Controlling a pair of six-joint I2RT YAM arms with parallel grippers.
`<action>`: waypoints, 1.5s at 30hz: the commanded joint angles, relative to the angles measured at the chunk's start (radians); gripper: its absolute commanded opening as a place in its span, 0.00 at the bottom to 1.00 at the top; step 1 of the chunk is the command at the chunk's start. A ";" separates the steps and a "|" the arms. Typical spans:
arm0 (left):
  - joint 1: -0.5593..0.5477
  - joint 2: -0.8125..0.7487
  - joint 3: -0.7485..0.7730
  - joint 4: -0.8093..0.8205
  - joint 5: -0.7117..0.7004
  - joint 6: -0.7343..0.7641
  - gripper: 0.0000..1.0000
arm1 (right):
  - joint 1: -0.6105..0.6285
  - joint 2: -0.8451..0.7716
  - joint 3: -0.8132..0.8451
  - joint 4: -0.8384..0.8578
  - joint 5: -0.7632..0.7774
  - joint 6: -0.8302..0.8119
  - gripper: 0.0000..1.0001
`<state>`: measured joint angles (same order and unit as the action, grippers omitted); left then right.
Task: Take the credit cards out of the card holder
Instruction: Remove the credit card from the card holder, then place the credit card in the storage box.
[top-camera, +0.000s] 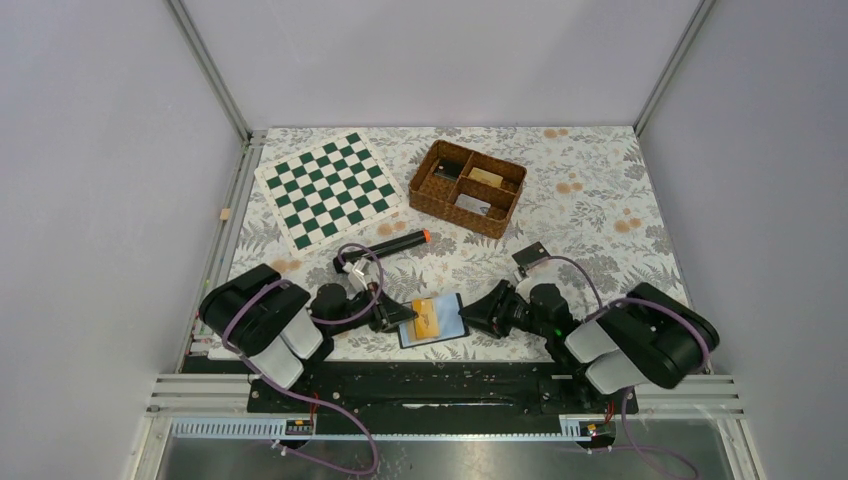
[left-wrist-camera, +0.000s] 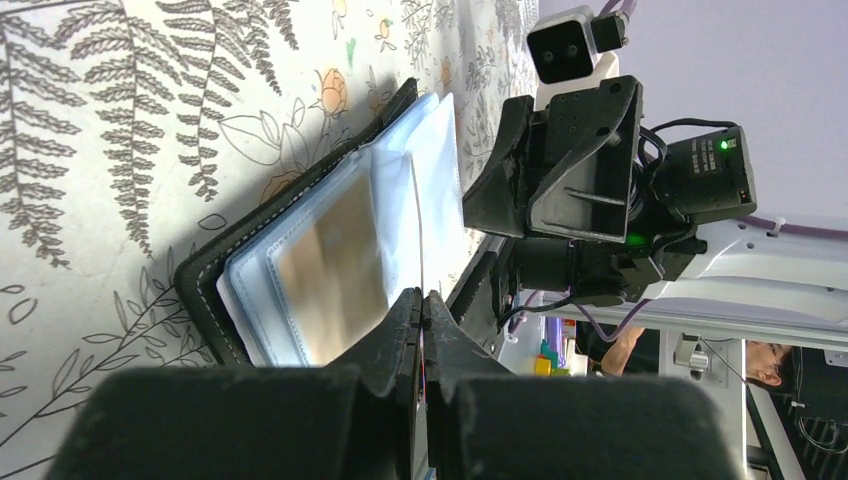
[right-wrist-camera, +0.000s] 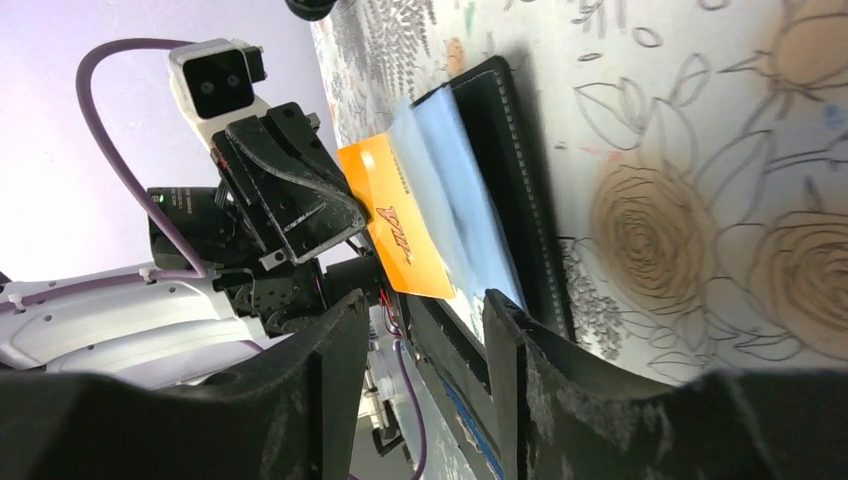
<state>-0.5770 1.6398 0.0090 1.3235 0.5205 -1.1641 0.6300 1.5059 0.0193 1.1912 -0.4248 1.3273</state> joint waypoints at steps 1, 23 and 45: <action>0.009 -0.051 -0.187 0.044 0.013 -0.005 0.00 | 0.041 -0.156 0.046 -0.232 0.097 -0.069 0.52; 0.015 -0.471 -0.162 -0.254 0.001 -0.050 0.00 | 0.125 -0.083 0.167 0.032 -0.006 -0.114 0.60; 0.016 -1.062 -0.089 -0.825 -0.136 -0.073 0.00 | 0.235 -0.106 0.119 0.198 0.171 -0.071 0.63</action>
<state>-0.5674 0.5671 0.0105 0.3859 0.4046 -1.1805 0.8280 1.4250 0.1616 1.4010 -0.3569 1.2728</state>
